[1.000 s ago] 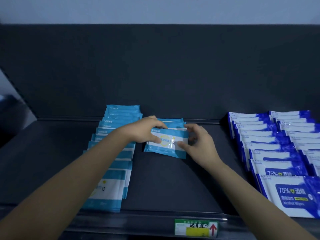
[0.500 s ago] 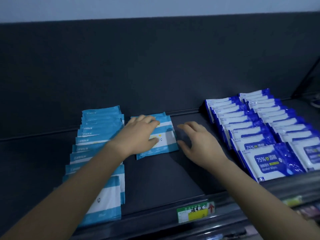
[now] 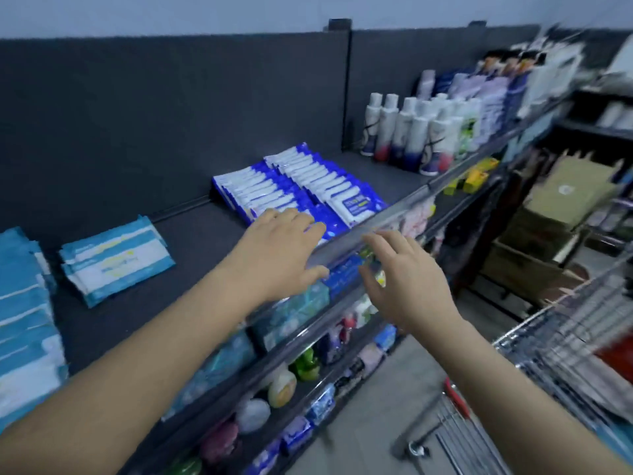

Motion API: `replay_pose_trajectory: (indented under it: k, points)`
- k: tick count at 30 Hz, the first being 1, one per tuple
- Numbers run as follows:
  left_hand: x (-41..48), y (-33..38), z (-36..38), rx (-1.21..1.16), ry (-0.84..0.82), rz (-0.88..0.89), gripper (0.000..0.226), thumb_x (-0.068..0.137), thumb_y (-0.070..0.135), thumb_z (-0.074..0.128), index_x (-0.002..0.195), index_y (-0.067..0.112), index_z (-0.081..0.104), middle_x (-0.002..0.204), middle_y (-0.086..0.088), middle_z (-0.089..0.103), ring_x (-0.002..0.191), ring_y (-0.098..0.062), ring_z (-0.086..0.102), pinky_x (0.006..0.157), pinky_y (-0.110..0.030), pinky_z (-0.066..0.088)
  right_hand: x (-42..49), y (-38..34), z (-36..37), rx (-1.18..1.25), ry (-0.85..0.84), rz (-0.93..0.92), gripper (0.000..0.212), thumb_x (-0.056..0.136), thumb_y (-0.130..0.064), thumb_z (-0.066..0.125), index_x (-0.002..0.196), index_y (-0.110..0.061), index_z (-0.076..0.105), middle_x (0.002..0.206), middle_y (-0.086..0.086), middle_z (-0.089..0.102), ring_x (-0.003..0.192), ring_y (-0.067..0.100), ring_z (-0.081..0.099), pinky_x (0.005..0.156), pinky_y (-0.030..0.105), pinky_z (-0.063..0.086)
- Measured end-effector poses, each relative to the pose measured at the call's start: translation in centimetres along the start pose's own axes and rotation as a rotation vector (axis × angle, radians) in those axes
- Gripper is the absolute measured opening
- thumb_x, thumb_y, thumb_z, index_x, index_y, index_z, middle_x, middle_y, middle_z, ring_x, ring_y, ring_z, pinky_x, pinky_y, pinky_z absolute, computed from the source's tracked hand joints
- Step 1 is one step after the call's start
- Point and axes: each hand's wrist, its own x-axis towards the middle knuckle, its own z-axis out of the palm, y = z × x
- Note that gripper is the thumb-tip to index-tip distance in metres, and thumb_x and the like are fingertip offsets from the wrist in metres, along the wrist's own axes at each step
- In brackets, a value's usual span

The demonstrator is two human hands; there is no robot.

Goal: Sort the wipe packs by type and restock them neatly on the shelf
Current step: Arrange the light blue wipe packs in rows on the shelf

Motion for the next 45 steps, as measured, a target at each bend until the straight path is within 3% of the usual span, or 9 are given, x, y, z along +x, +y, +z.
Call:
replay_pose_trajectory:
  k: [6,11,17,23,27,34,39,42,45]
  points:
    - [4.0,20.6,-1.8,-0.126,0.088,0.164,0.070,0.085,0.065,0.047,0.138,0.020,0.041,0.136,-0.002,0.049,0.124,-0.024,0.044,0.098,-0.038,0.033,-15.5,12.0,-7.6,-0.060,0.004,0.235,0.043,0.080,-0.025,0.066,0.120,-0.013,0.058,0.111,0.010,0.061,0.095,0.036,0.060,0.073,0.041,0.054]
    - [6.5,37.3,-0.4,-0.159,-0.047,0.301,0.065,0.086,0.062,0.040,0.135,0.020,0.040,0.130,-0.001,0.052,0.120,-0.023,0.047,0.096,-0.037,0.038,-27.8,22.3,-12.6,-0.107,-0.249,0.539,0.048,0.092,-0.030,0.052,0.137,-0.018,0.042,0.126,0.006,0.051,0.116,0.028,0.048,0.093,0.037,0.042]
    - [10.8,48.6,1.8,-0.183,-0.205,0.443,0.065,0.090,0.058,0.045,0.141,0.020,0.032,0.139,-0.001,0.047,0.128,-0.021,0.042,0.106,-0.037,0.031,-35.0,31.2,-13.0,0.006,-0.358,0.829,0.045,0.091,-0.026,0.055,0.134,-0.019,0.044,0.126,0.005,0.051,0.115,0.024,0.048,0.092,0.036,0.044]
    - [20.1,56.4,9.0,-0.176,-0.299,0.620,0.066,0.090,0.057,0.047,0.141,0.018,0.034,0.140,-0.001,0.046,0.129,-0.020,0.042,0.107,-0.038,0.031,-36.1,39.6,-7.8,0.078,-0.367,1.120,0.045,0.092,-0.019,0.055,0.134,-0.012,0.040,0.133,0.011,0.046,0.119,0.028,0.046,0.096,0.037,0.041]
    - [27.6,62.3,16.9,-0.171,-0.413,0.732,0.065,0.090,0.044,0.052,0.145,0.017,0.028,0.143,-0.003,0.043,0.132,-0.023,0.039,0.108,-0.039,0.030,-36.3,46.0,-2.3,0.123,-0.379,1.377,0.050,0.091,-0.015,0.055,0.136,-0.009,0.035,0.132,0.012,0.046,0.118,0.029,0.047,0.096,0.034,0.038]
    - [39.1,72.0,29.9,-0.162,-0.567,0.940,0.066,0.090,0.038,0.054,0.146,0.013,0.029,0.144,-0.010,0.043,0.129,-0.029,0.043,0.103,-0.041,0.038,-40.2,54.9,7.7,0.239,-0.310,1.845,0.060,0.083,-0.026,0.065,0.133,-0.007,0.038,0.126,0.017,0.052,0.114,0.035,0.051,0.090,0.039,0.045]
    - [40.6,76.6,36.3,-0.276,-0.693,0.999,0.054,0.091,0.034,0.053,0.137,0.009,0.041,0.142,-0.013,0.046,0.126,-0.031,0.047,0.101,-0.041,0.042,-44.5,57.7,13.6,0.185,-0.371,1.959,0.061,0.083,-0.023,0.067,0.134,-0.007,0.036,0.128,0.017,0.048,0.119,0.035,0.047,0.092,0.042,0.044]
    - [39.5,77.6,39.6,-0.373,-0.721,1.013,0.040,0.091,0.029,0.053,0.128,0.016,0.050,0.128,-0.012,0.056,0.111,-0.033,0.057,0.087,-0.041,0.049,-46.0,59.2,17.7,0.224,-0.367,2.012,0.062,0.079,-0.025,0.071,0.131,-0.008,0.040,0.128,0.015,0.048,0.121,0.034,0.048,0.093,0.042,0.045]
    - [38.6,77.8,42.9,-0.400,-0.689,1.069,0.039,0.090,0.022,0.050,0.127,0.011,0.051,0.125,-0.016,0.056,0.111,-0.035,0.055,0.087,-0.041,0.045,-46.9,60.6,21.2,0.229,-0.480,1.978,0.083,0.076,-0.028,0.076,0.142,-0.010,0.028,0.139,0.011,0.038,0.133,0.027,0.035,0.101,0.045,0.040]
